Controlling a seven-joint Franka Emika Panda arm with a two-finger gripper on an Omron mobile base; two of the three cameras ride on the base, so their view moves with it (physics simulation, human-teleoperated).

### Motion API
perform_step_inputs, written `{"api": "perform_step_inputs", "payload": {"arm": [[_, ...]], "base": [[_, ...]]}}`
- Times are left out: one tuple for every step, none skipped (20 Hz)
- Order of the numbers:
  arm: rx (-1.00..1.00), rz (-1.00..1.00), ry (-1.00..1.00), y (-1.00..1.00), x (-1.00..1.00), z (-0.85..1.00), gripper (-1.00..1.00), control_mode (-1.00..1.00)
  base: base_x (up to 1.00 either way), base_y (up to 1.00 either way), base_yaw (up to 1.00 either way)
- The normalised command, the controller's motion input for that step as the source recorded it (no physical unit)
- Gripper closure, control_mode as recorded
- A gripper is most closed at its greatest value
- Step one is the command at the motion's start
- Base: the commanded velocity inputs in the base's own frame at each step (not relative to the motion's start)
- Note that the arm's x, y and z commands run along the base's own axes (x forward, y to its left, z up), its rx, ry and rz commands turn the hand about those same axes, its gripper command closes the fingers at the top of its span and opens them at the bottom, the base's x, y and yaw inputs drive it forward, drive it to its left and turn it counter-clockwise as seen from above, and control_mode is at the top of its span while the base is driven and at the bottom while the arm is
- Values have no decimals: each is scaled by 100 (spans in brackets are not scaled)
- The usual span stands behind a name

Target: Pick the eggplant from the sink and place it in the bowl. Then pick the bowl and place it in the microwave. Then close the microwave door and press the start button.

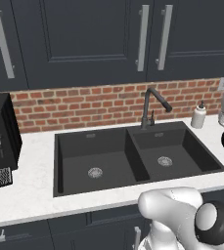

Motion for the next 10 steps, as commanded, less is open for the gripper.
{"api": "perform_step_inputs", "payload": {"arm": [[-2,-6,11,-88,0,-30,100,-100],[-3,-5,9,-84,0,-38,100,-100],[-4,-4,7,-74,0,-48,100,-100],[-4,-4,2,-71,0,-44,100,-100],[-5,-4,0,-59,0,-44,100,-100],[-6,-4,0,-59,0,-44,100,-100],[-6,-4,0,-61,0,-44,100,-100],[-5,-4,0,-63,0,-46,100,-100],[-5,-4,0,-61,0,-43,100,-100],[-6,-5,0,-55,0,-37,100,-100]], "base": [[0,0,0],[0,0,0],[0,0,0],[0,0,0],[0,0,0],[0,0,0],[0,0,0],[0,0,0],[0,0,0],[0,0,0]]}}
